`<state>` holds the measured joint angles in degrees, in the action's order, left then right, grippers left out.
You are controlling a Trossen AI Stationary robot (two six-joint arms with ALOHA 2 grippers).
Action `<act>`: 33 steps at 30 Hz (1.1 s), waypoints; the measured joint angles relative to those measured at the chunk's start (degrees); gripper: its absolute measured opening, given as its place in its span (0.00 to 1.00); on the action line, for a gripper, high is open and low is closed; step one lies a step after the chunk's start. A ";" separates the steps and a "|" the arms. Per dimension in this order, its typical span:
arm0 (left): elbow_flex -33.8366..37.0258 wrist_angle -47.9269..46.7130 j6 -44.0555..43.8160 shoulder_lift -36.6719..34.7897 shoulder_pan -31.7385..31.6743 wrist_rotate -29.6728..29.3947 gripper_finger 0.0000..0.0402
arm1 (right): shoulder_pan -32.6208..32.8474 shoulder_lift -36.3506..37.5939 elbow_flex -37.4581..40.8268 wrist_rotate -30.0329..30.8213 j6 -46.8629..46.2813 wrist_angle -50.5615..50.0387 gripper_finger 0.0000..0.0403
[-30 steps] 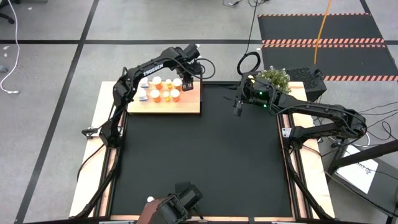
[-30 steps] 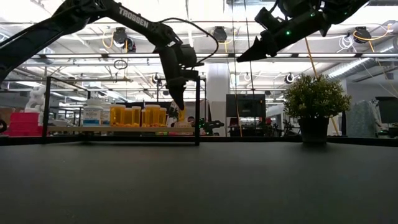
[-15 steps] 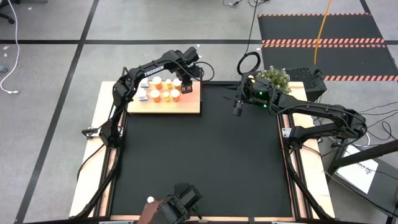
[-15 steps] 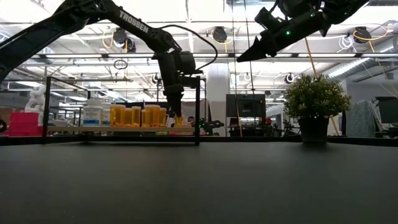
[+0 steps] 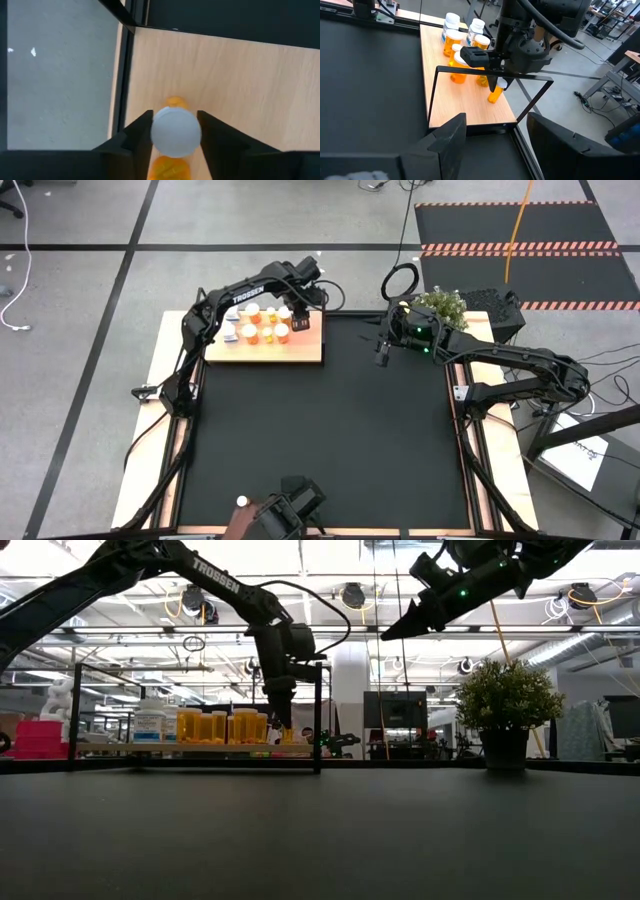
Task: Pick and place medicine bottles onto shelf by color
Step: Put the small orange pill bottle on the shelf, then put the small orange pill bottle aligned with the other small pill bottle
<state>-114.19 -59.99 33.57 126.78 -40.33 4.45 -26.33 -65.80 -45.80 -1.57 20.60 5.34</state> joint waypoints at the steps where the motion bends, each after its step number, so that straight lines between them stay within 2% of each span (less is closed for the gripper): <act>1: 0.00 -0.12 -0.30 0.02 0.11 -0.01 0.40 | 0.00 0.00 0.00 -0.02 0.00 0.00 0.50; 7: -0.04 -0.10 -0.46 -0.66 1.20 -3.17 0.58 | 0.03 0.00 0.00 -0.02 -0.53 0.00 0.50; 12: -0.13 0.03 -0.03 -4.41 2.33 -4.47 0.67 | 0.04 0.00 0.00 -0.07 -1.33 0.41 0.50; 18: -0.13 -0.62 -0.44 -11.44 3.52 -4.60 0.67 | 0.04 0.00 0.00 -0.13 -1.95 1.73 0.50; 24: -0.22 -3.30 -4.88 -20.05 6.75 -4.57 0.67 | 0.46 0.00 -0.02 -0.14 -5.50 2.24 0.50; 29: 0.13 -9.27 -9.03 -26.15 12.38 -4.69 0.67 | 3.36 0.00 -0.02 -0.16 -9.46 2.16 0.50; 33: 5.73 -10.05 -11.67 -31.79 19.74 -4.90 0.67 | 7.40 0.00 -0.04 -0.17 -13.94 0.92 0.50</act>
<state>-108.46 -70.04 21.89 94.99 -20.59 -0.45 -18.93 -65.80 -45.84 -1.73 6.66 6.27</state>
